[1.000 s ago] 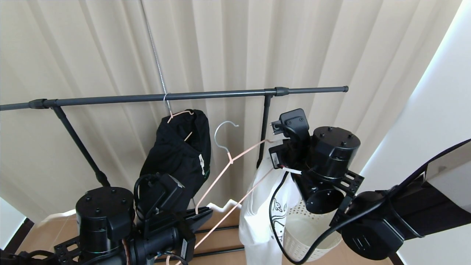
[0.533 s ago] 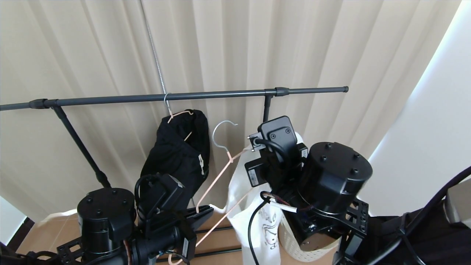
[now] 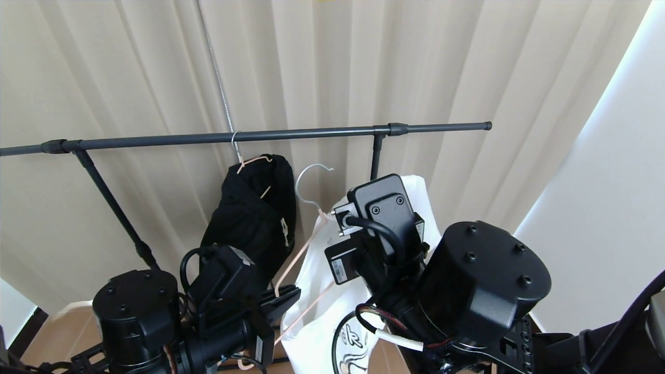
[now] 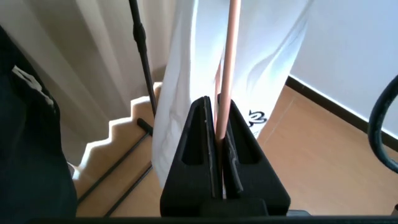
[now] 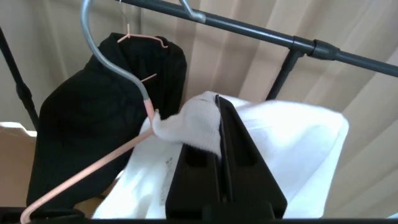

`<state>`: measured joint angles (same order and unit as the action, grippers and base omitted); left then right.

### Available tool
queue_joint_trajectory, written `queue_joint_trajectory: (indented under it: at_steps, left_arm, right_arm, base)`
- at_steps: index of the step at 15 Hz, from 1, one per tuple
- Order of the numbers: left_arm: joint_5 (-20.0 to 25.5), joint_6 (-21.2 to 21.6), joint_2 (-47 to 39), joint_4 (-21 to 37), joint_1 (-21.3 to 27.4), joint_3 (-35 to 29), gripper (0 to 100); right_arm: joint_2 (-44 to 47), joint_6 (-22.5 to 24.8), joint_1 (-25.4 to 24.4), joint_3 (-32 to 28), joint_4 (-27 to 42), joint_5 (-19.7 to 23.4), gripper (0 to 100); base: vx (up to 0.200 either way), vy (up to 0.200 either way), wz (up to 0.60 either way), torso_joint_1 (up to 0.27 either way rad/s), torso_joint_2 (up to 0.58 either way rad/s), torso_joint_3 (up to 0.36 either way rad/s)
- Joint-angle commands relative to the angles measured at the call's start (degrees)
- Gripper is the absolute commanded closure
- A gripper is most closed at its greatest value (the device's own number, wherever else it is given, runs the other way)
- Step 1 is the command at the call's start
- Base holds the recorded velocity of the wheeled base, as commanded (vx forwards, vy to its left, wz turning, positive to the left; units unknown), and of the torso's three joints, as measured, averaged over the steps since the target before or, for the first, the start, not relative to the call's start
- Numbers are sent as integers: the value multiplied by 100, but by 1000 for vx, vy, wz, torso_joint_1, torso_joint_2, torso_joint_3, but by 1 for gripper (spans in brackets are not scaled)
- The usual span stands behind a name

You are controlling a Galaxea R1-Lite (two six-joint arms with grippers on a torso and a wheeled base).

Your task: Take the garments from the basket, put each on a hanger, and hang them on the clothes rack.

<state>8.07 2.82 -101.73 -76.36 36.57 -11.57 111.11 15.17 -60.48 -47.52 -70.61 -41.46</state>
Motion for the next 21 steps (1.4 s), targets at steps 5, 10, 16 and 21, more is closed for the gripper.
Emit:
queue_joint_trajectory:
  at_steps: [5,10,16,21]
  left_arm:
    - [2,8,-40,-274,-1,120,100]
    - [2,-27,-57,-678,-27,199,100]
    - [28,-9,-163,-678,-115,199,100]
    - [300,624,-321,-678,-686,304,100]
  right_arm:
    - [-36,4,229,32,3,6,0]
    - [-599,189,335,691,91,622,0]
    - [-1961,373,924,1561,1119,2459,0]
    - [-3156,514,2014,1184,3774,4638,0]
  base:
    - [0,0,0,0,0,0]
    - [0,0,0,0,0,0]
    - [0,0,0,0,0,0]
    - [0,0,0,0,0,0]
